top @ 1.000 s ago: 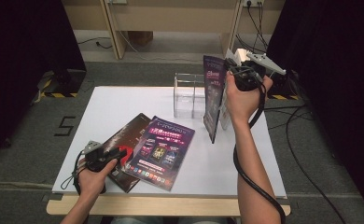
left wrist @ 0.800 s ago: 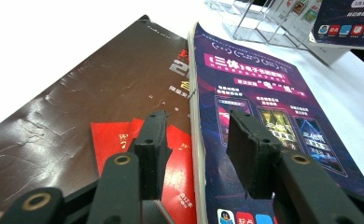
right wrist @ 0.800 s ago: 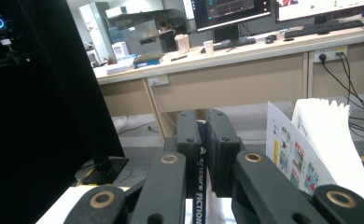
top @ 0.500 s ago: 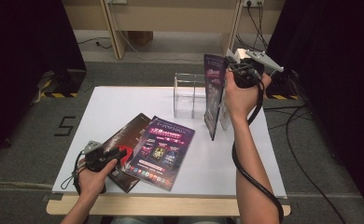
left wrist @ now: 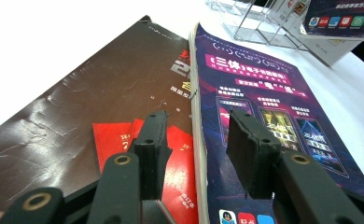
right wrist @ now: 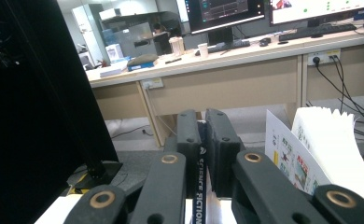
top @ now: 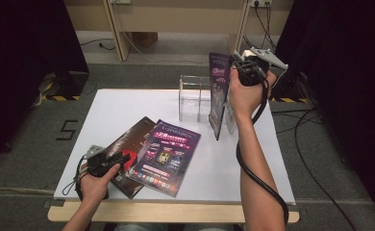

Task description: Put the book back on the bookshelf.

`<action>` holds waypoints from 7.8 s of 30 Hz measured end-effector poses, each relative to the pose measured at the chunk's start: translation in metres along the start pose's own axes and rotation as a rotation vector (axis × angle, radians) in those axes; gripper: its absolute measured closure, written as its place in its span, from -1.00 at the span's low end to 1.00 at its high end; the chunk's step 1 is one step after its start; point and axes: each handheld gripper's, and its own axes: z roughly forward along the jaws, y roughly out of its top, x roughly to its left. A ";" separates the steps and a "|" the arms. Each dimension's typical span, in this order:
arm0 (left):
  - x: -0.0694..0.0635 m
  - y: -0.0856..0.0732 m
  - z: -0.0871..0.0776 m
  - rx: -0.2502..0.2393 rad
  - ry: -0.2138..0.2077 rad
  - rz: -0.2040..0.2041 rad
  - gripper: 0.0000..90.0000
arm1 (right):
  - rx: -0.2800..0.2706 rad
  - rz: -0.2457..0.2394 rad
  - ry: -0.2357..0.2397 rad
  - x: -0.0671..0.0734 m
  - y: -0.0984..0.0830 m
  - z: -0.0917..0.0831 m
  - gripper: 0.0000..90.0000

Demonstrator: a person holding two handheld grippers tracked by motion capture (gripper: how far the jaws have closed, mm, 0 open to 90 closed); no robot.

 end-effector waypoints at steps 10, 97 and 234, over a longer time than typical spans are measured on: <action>0.000 0.000 0.001 0.002 0.000 -0.002 0.28 | 0.000 -0.001 -0.018 -0.003 0.004 0.010 0.90; -0.004 0.000 -0.002 -0.006 -0.009 0.001 0.28 | 0.062 -0.115 -0.026 -0.016 -0.116 -0.059 0.63; 0.004 0.002 -0.004 -0.022 0.004 0.001 0.30 | 0.028 -0.113 -0.142 0.012 -0.036 0.045 0.88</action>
